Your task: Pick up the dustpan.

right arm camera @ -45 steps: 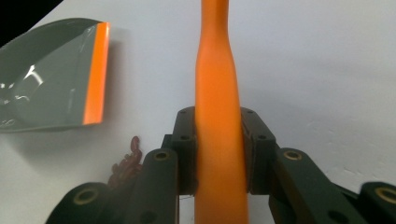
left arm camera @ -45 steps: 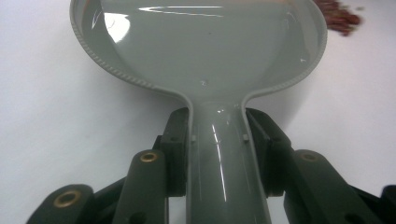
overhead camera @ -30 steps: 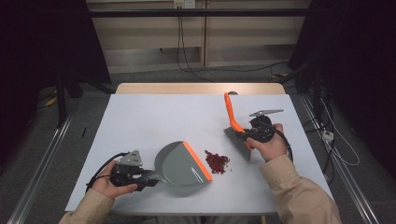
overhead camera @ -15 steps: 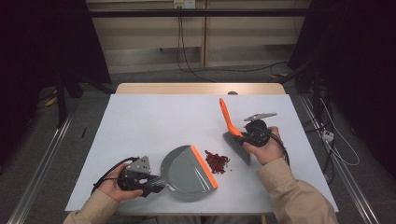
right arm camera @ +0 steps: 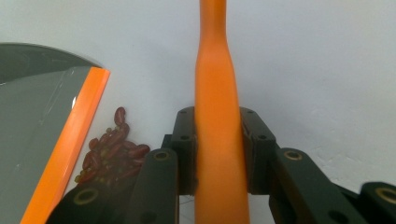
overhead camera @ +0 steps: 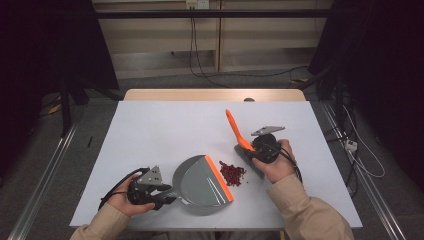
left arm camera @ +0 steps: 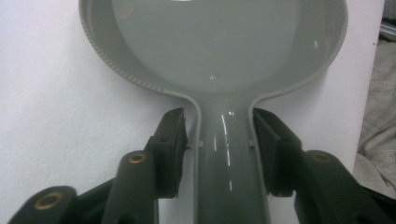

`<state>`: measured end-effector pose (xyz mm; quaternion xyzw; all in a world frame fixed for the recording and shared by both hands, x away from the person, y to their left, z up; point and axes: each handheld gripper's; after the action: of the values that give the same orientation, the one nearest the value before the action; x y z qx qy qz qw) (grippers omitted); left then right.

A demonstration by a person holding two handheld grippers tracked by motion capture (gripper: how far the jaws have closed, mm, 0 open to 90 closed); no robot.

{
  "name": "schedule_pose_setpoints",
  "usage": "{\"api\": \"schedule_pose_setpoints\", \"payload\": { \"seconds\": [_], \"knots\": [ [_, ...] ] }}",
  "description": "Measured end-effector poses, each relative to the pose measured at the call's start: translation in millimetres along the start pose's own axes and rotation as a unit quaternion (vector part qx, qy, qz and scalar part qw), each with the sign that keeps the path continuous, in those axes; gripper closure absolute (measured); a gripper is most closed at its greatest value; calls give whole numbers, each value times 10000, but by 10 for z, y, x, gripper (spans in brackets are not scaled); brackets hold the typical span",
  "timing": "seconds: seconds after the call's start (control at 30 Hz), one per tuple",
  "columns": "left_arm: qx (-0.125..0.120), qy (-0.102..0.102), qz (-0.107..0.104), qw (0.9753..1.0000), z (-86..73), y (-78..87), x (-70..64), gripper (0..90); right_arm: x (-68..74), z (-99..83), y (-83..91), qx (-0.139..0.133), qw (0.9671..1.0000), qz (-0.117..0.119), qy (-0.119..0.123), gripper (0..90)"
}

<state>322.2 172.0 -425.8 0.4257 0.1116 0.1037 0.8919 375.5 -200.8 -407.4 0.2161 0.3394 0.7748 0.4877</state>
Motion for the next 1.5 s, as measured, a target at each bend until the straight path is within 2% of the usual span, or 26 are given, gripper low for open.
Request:
{"api": "schedule_pose_setpoints", "payload": {
  "seconds": [0.07, 0.17, 0.23, 0.3, 0.37, 0.47, 0.53, 0.6, 0.7, 0.77, 0.83, 0.87, 0.9, 1.13, 1.27, 1.4, 1.47, 1.5],
  "knots": [
    [172, -19, 40, 9998, 16, -21, -21, 625, -5, -5, 7, 12, 10000, -4, -48, 712],
    [56, 59, -24, 10000, 42, -14, -24, 628, 14, -12, 19, 33, 10000, -3, -36, 712],
    [82, 38, -78, 9999, 61, -25, -19, 629, 36, -20, 25, 34, 10000, -12, -35, 712],
    [98, 5, -168, 9998, 90, -30, -23, 628, 69, -21, 27, 46, 10000, -42, -4, 712],
    [137, -80, -184, 9997, 121, -31, -21, 628, 102, -23, 26, 40, 10000, -72, 3, 712],
    [144, -86, -204, 9997, 147, -42, -26, 627, 151, -22, 25, 64, 9999, -90, 22, 712],
    [215, -209, -224, 9993, 153, -40, -1, 627, 176, -22, 25, 77, 9999, -84, 39, 711],
    [118, -70, -234, 9996, 153, -53, -16, 626, 201, -27, 28, 85, 9999, -99, 21, 711],
    [190, -130, -241, 9994, 159, -34, 1, 625, 221, -30, 27, 82, 9999, -87, 31, 710],
    [161, -80, -265, 9995, 163, -28, 5, 625, 231, -32, 29, 101, 9999, -48, 6, 710],
    [-1, 100, -324, 9994, 164, -28, -8, 625, 250, -34, 32, 109, 9999, -37, 2, 709],
    [59, 3, -320, 9995, 166, -20, 8, 625, 258, -39, 33, 102, 9999, -4, -19, 708],
    [-12, 83, -347, 9994, 166, -26, 0, 625, 276, -45, 36, 101, 9999, -31, -5, 708],
    [53, 74, -428, 9990, 174, -12, 19, 625, 363, -53, 45, 108, 9999, 24, 16, 707],
    [133, 26, -326, 9994, 182, -22, 8, 624, 388, -42, 37, 107, 9998, 93, -101, 707],
    [93, 122, -355, 9993, 182, -22, 5, 624, 446, -33, 30, 115, 9998, 64, -161, 706],
    [139, 50, -346, 9993, 185, -27, 9, 625, 468, -25, 21, 119, 9995, 139, -269, 706],
    [121, 56, -378, 9992, 187, -36, 9, 624, 486, -22, 18, 104, 9996, 111, -230, 706]
  ]
}}
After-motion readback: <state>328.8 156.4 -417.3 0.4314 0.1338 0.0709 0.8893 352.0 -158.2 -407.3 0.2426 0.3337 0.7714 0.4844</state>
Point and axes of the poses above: each handheld gripper's, and its own axes: y roughly backward along the jaws, z roughly out of its top, x roughly to its left, and after that the axes turned 3 degrees about -z, right-handed
